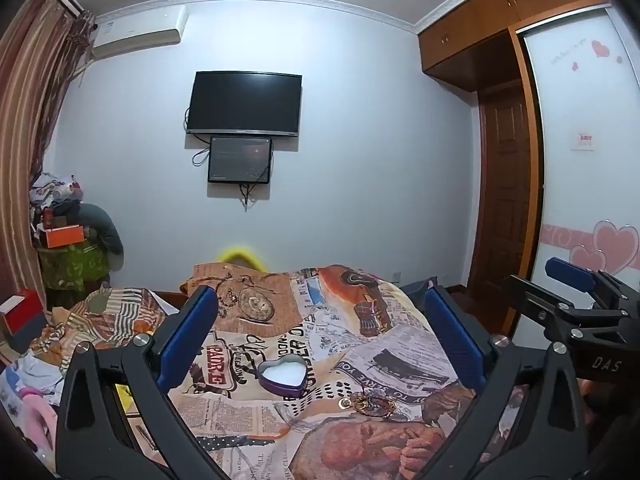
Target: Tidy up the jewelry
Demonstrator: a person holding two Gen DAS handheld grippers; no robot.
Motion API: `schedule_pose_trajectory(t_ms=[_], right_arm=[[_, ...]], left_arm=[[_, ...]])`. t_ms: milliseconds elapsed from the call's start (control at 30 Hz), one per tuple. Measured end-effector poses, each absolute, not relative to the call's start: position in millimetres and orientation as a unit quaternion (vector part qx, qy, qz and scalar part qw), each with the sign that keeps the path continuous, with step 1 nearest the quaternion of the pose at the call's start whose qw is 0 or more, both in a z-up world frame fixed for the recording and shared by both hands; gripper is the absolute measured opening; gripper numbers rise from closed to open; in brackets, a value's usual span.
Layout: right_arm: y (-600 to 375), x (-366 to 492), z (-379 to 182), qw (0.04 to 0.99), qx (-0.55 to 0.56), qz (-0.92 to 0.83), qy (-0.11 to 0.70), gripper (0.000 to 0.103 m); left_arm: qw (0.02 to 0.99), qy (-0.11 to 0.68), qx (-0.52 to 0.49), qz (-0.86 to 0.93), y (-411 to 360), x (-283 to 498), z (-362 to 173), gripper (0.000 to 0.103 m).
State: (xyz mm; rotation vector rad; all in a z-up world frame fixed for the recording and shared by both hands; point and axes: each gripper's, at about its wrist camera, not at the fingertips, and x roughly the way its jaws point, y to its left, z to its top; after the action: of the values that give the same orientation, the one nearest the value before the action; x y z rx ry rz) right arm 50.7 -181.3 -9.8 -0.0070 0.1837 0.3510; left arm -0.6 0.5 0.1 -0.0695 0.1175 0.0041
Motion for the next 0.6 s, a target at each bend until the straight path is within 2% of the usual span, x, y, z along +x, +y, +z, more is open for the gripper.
schedule_pose_trajectory(t_ms=[600], right_arm=[[-180.4,43.6,-8.7,0.981,-0.012,0.177,0.081,0.1]], left_arm=[[0.997,0.069,-0.031,-0.001,-7.0,2.8,-5.0,0.103]])
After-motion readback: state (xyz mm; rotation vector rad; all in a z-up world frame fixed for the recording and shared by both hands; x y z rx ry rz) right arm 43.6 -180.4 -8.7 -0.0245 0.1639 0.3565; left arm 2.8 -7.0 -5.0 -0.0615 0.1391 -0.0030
